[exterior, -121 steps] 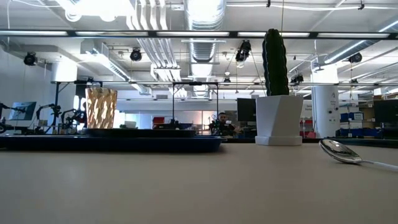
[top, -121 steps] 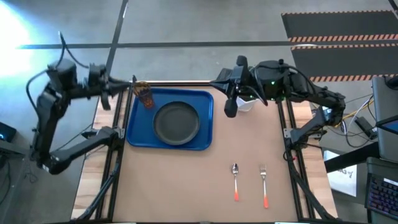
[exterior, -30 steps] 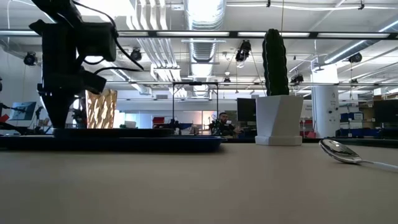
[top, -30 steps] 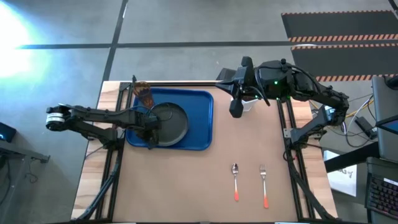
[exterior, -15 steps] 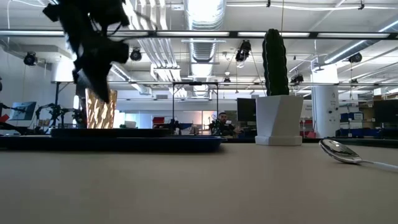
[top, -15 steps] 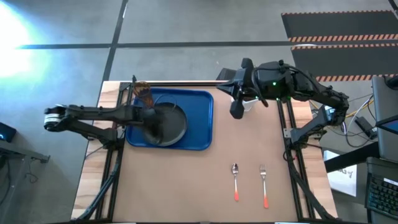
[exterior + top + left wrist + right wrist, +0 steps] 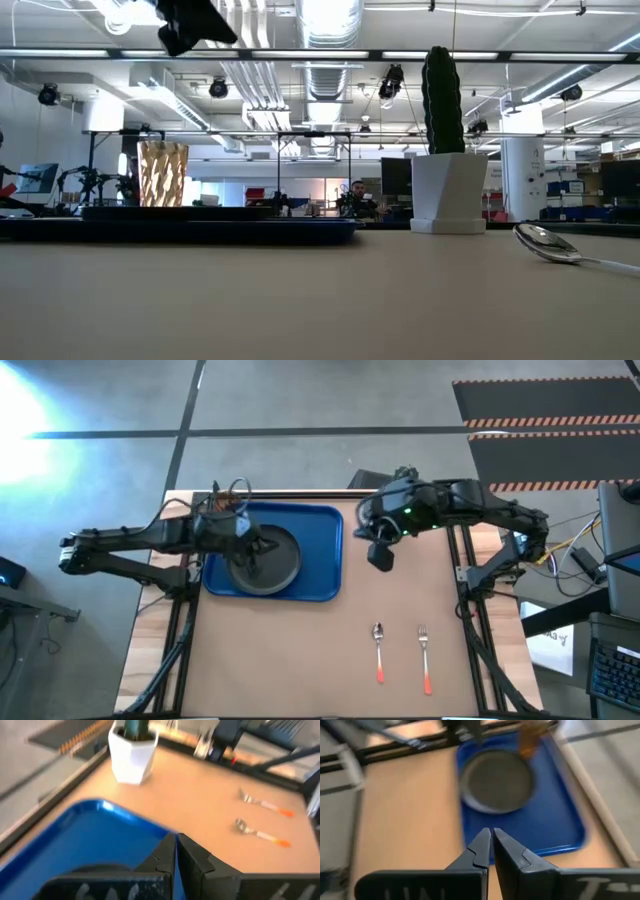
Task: Pick and place plate/cup/fork/spoon on tray
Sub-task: Put the orange spoon on the blue serving tray to the right of the black plate
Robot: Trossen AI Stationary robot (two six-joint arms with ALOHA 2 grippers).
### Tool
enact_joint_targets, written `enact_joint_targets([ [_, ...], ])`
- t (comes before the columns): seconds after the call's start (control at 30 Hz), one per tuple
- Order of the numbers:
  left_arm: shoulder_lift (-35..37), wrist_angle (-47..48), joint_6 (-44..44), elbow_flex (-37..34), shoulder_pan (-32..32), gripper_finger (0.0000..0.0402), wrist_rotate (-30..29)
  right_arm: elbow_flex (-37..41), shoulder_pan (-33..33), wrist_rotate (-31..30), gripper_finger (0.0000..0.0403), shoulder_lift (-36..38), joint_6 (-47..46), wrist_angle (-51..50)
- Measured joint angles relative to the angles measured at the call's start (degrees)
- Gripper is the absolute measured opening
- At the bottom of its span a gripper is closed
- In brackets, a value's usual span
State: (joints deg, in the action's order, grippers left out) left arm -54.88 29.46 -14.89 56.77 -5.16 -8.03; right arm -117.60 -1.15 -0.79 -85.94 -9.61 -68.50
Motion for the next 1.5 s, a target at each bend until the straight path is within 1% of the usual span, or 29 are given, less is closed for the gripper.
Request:
enact_joint_targets([
  [0.13, 2.1, -3.4, 0.9, -0.1, 0.9, 0.0000, 0.0, 0.0, 0.1, 5.4, 0.0009, -2.6, -4.9, -2.7],
  [0.43, 4.1, -7.5, 6.2, -0.2, 2.1, 0.0000, -0.2, 0.0, 2.8, 5.7, 0.0009, -7.0, -16.7, -15.7],
  [0.63, 4.2, -10.3, 8.4, -0.2, 2.1, 0.0000, -0.4, 0.3, 7.9, 5.8, 0.0009, -8.5, -22.7, -16.9],
  [0.73, 4.2, -10.0, 8.4, -0.2, 2.1, 0.0000, -0.4, 0.8, 11.0, 4.2, 0.0009, -8.6, -26.7, -18.4],
  [0.87, 4.4, -10.0, 8.4, -0.2, 2.3, 0.0000, 0.0, 2.5, 15.6, -2.4, 0.0009, -7.7, -33.4, -21.6],
  [1.03, 4.5, -10.0, 9.2, -0.2, 2.3, 0.0000, 0.4, 7.9, 20.6, -10.6, 0.0009, -2.6, -42.7, -21.4],
  [1.23, 4.9, -10.1, 9.3, -0.2, 2.3, 0.0000, 0.5, 18.5, 25.9, -17.2, 0.0009, 5.6, -54.4, -19.6],
  [1.3, 5.2, -10.0, 9.3, -0.2, 2.3, 0.0000, 0.5, 22.6, 27.4, -18.7, 0.0009, 8.6, -57.1, -16.7],
  [1.5, 6.0, -10.1, 9.3, -0.2, 2.3, 0.0000, 0.5, 36.0, 29.3, -18.7, 0.0009, 15.5, -61.3, -4.9],
])
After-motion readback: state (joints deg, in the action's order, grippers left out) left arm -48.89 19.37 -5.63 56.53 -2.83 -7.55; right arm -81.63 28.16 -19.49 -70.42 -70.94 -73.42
